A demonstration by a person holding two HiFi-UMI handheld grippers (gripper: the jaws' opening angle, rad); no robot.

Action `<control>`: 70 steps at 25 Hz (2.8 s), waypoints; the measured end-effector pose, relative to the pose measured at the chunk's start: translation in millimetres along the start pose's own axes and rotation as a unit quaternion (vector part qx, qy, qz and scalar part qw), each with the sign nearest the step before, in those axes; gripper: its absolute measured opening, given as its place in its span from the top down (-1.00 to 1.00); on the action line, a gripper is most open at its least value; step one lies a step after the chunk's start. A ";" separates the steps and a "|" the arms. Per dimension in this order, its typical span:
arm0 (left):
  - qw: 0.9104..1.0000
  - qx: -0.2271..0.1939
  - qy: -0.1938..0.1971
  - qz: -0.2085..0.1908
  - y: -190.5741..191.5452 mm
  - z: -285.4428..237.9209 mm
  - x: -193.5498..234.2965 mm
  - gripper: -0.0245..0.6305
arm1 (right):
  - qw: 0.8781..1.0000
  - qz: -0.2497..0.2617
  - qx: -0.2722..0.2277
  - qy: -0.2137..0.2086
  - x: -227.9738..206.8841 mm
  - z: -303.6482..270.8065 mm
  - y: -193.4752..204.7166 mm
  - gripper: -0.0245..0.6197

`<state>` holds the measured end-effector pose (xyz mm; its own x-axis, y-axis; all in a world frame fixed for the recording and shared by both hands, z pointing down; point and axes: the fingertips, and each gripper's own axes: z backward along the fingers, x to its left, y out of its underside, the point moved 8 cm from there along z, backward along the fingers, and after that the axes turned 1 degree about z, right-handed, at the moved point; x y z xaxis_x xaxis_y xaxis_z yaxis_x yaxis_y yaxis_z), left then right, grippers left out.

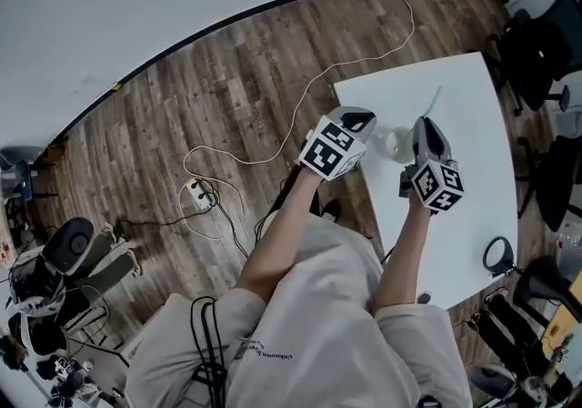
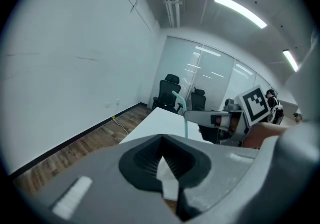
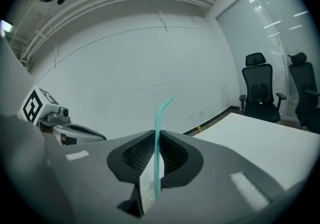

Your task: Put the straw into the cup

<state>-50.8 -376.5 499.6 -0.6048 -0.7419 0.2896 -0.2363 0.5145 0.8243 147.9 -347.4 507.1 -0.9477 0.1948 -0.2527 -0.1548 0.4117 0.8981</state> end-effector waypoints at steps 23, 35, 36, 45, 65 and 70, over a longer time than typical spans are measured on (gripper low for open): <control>1.000 -0.018 0.011 0.011 -2.2 -13.0 -6.6 0.92 | 0.992 0.048 0.114 0.017 -6.6 -3.4 47.8 0.74; 1.000 -0.012 -0.017 -0.007 2.5 13.7 -24.2 0.92 | 0.991 0.054 0.125 0.014 6.0 7.4 54.2 0.71; 1.000 -0.010 -0.019 -0.009 4.5 15.4 -30.1 0.92 | 0.991 0.055 0.122 0.012 6.4 12.2 53.7 0.71; 0.999 -0.008 -0.030 -0.031 23.5 29.8 -84.8 0.92 | 0.994 0.046 0.094 0.000 10.6 59.6 54.6 0.72; 0.999 -0.008 -0.049 -0.006 47.0 31.3 -100.6 0.92 | 0.995 0.046 0.084 0.000 13.2 101.1 55.7 0.84; 0.999 -0.018 -0.039 0.000 40.0 32.4 -98.5 0.92 | 0.995 0.051 0.085 0.004 9.1 106.3 48.1 0.85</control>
<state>-25.3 -268.9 488.3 -0.6628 -0.7052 0.2519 -0.2102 0.4980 0.8413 161.5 -231.3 509.8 -0.9582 0.2370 -0.1600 -0.0088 0.5349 0.8448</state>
